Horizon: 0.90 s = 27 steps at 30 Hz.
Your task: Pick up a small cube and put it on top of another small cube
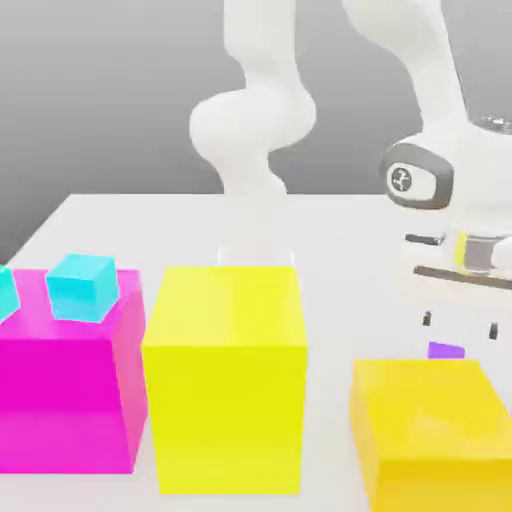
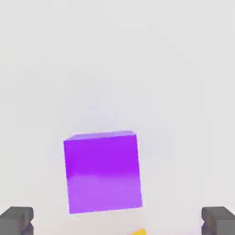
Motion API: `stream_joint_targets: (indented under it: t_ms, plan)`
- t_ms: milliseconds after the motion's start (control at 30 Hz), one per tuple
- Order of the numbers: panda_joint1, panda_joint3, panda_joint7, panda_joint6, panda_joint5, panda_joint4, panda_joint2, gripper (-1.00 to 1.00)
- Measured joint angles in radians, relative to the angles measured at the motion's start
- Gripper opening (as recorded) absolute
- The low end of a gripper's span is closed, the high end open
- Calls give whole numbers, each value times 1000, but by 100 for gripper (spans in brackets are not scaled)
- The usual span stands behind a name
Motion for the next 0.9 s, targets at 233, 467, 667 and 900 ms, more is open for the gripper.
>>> stream_joint_targets:
  t_ms: [233, 467, 667, 900]
  plan:
    - [1, -2, -4, 138, -5, 28, 170, -100]
    - [1, -1, -7, 95, -2, 19, 119, -100]
    - [9, 15, -43, -53, -4, 22, -36, -100]
    - [-98, -178, -99, -301, -116, 139, -191, -100]
